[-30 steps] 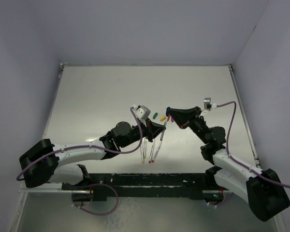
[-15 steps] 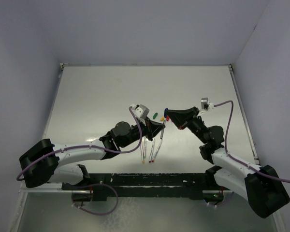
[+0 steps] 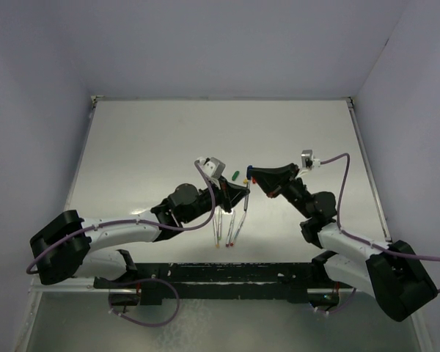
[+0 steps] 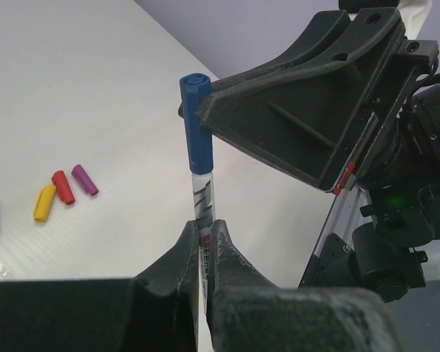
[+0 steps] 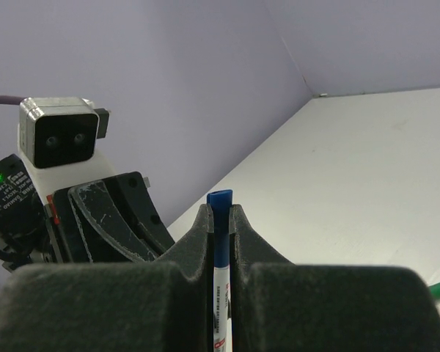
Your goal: Insert the pens into the pen caps
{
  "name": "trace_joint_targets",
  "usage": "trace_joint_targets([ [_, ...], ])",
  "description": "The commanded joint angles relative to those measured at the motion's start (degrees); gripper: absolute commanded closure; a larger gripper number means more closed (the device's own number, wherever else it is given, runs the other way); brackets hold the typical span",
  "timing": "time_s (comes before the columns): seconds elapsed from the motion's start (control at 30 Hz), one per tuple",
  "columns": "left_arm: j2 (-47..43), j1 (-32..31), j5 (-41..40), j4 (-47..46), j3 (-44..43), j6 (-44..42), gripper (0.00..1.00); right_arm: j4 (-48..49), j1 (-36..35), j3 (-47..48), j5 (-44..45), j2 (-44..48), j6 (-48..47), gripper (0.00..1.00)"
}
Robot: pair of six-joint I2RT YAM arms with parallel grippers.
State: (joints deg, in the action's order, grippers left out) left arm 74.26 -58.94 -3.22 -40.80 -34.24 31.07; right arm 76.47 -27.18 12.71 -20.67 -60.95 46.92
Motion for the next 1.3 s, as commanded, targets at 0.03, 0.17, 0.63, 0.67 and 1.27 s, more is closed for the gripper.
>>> trace_joint_targets([
  [0.03,-2.36,1.42,2.77,-12.73,-3.77,1.47,1.00,-7.47,-2.36,-2.09,-3.17,-1.54,-4.72,1.00],
  [0.17,-3.84,2.97,2.40,-11.84,-3.99,1.07,1.00,-11.29,-4.33,-2.60,-1.08,-1.50,-6.41,1.00],
  [0.63,-6.60,8.22,2.41,-11.51,-3.54,0.73,1.00,-19.48,-11.26,-0.36,5.30,-3.89,-10.89,1.00],
  [0.67,-6.68,8.28,2.57,-11.08,-3.35,0.77,1.00,-19.23,-11.46,0.12,5.47,-4.13,-11.03,1.00],
  [1.27,-10.03,8.85,-5.90,12.02,8.01,1.54,1.00,-38.51,-11.47,21.63,22.85,4.81,-19.67,0.45],
])
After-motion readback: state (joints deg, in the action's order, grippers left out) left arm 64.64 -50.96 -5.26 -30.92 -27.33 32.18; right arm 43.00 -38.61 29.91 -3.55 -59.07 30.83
